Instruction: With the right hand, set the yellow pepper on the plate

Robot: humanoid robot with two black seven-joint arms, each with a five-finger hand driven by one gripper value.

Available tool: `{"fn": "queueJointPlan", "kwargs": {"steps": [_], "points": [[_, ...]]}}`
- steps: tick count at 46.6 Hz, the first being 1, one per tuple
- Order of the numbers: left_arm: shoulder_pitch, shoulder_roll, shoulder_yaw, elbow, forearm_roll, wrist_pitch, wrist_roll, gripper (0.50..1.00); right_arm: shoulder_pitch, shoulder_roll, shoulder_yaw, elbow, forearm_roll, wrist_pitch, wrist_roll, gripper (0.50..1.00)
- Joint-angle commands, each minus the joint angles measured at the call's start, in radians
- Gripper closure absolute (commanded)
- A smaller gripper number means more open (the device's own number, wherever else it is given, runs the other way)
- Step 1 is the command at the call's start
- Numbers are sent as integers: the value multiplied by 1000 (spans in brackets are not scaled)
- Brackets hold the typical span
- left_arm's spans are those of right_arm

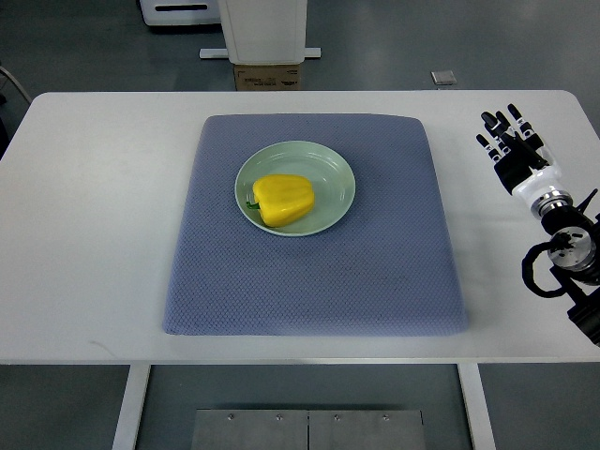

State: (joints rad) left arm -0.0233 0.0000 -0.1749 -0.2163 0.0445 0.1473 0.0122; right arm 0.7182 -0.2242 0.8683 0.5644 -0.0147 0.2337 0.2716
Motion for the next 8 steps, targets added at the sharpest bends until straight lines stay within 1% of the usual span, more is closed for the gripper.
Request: {"fn": "queueJointPlan", "kwargs": {"steps": [1, 8], "points": [[0, 0, 0, 0, 0, 0, 0, 500, 1, 0, 0, 0, -1, -1, 0, 500], [0, 0, 0, 0, 0, 0, 0, 500, 0, 0, 0, 0, 1, -1, 0, 500]]}}
